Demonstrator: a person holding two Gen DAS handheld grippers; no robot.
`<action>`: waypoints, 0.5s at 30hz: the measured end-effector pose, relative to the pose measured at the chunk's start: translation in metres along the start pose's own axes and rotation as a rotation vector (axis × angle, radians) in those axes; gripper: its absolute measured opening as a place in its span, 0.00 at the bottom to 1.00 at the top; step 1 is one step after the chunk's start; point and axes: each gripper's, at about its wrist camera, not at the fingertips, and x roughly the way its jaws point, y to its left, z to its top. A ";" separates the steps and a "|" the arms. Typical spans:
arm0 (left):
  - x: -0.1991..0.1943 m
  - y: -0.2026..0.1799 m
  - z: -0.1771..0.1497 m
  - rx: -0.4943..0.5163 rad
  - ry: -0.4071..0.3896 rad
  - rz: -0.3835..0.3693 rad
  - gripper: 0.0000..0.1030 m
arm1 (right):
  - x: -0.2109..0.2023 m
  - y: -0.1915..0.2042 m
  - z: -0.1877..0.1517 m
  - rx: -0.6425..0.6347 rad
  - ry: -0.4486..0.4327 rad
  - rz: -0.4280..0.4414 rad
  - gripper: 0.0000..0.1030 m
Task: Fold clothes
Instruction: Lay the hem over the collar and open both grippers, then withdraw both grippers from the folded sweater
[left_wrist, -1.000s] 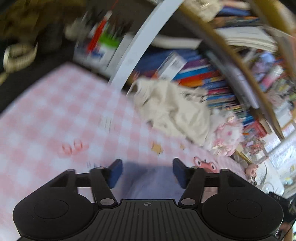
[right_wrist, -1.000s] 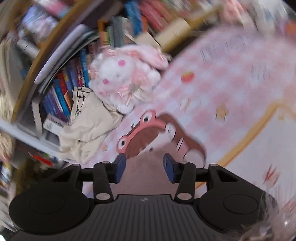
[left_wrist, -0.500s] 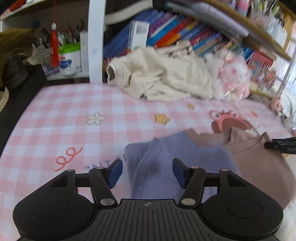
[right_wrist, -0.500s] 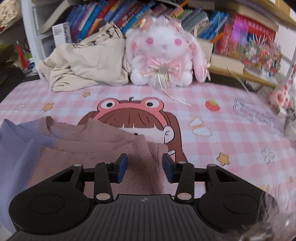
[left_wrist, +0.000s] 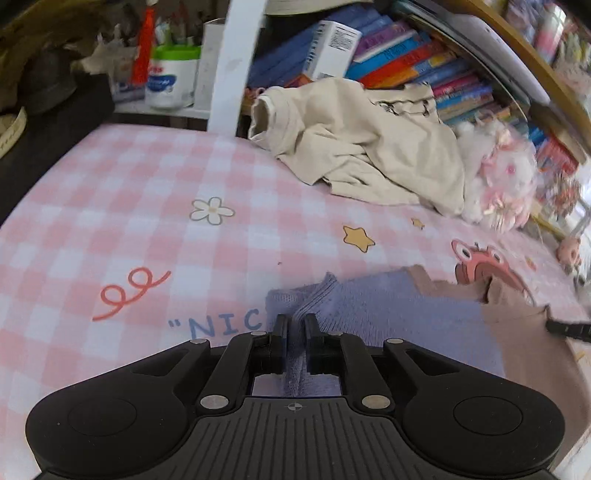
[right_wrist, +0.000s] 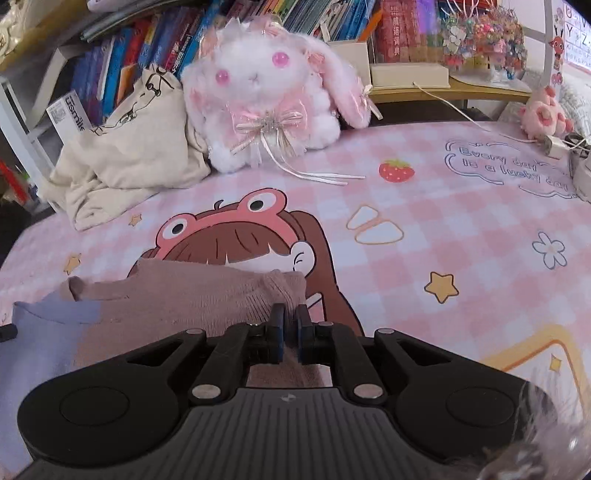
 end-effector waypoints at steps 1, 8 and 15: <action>-0.004 0.000 0.000 0.003 -0.010 -0.003 0.13 | -0.002 -0.002 0.001 0.014 0.003 0.007 0.12; -0.024 -0.015 0.008 0.052 -0.083 -0.005 0.38 | -0.019 0.006 0.010 -0.080 -0.052 0.019 0.19; 0.007 -0.032 0.015 0.130 0.011 0.108 0.08 | 0.003 0.027 0.014 -0.207 -0.016 -0.040 0.06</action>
